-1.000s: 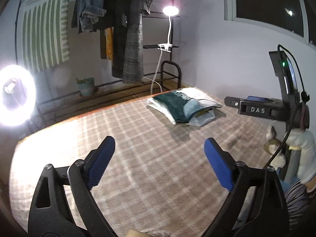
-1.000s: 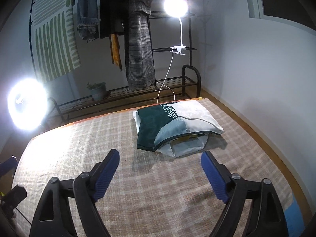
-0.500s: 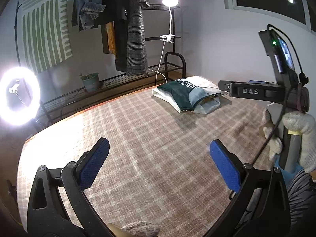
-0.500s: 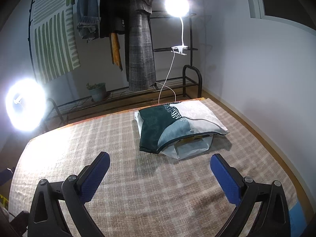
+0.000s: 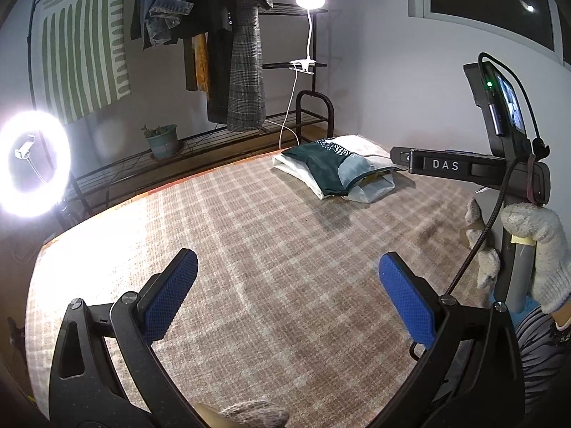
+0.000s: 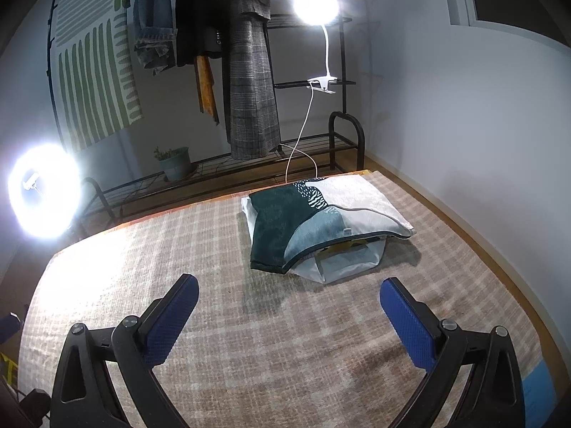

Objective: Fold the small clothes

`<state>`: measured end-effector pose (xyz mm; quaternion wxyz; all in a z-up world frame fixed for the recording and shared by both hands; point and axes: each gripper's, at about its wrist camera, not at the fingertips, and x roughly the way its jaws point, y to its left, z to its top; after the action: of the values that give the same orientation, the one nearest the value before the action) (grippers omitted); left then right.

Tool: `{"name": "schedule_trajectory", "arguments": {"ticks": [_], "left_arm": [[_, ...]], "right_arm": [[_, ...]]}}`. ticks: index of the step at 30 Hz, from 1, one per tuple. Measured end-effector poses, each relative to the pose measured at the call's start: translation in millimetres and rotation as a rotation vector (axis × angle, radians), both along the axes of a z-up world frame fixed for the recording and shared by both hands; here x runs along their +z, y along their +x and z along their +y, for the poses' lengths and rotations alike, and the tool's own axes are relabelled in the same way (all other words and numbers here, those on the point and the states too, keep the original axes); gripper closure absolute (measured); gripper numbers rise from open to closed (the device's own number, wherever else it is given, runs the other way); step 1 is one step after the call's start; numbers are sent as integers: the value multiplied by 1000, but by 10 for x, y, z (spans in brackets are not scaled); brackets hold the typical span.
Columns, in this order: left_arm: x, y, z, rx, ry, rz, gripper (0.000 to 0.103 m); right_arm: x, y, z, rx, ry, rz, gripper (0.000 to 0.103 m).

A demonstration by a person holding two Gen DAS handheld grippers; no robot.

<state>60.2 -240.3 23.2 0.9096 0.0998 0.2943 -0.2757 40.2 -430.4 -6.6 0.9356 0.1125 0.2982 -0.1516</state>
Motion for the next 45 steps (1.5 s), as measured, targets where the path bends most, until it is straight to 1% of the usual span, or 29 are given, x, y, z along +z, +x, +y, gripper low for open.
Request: {"name": "schedule_trajectory", "arguments": {"ticks": [4,11,19,45], "left_arm": [[0,1,-5,2,1,1,0],[16,3,6,-1,-3,6,0],[15,0,6,-2,-4,8,0],[56,-32,-20,-5,-5,7,0]], "right_arm": [[-8,35,62,10,10,1,0],[-4,36,196,21,-24,4,0],[3,12,142,5,7,3,0],[12,-1,151,8,13,4,0]]}}
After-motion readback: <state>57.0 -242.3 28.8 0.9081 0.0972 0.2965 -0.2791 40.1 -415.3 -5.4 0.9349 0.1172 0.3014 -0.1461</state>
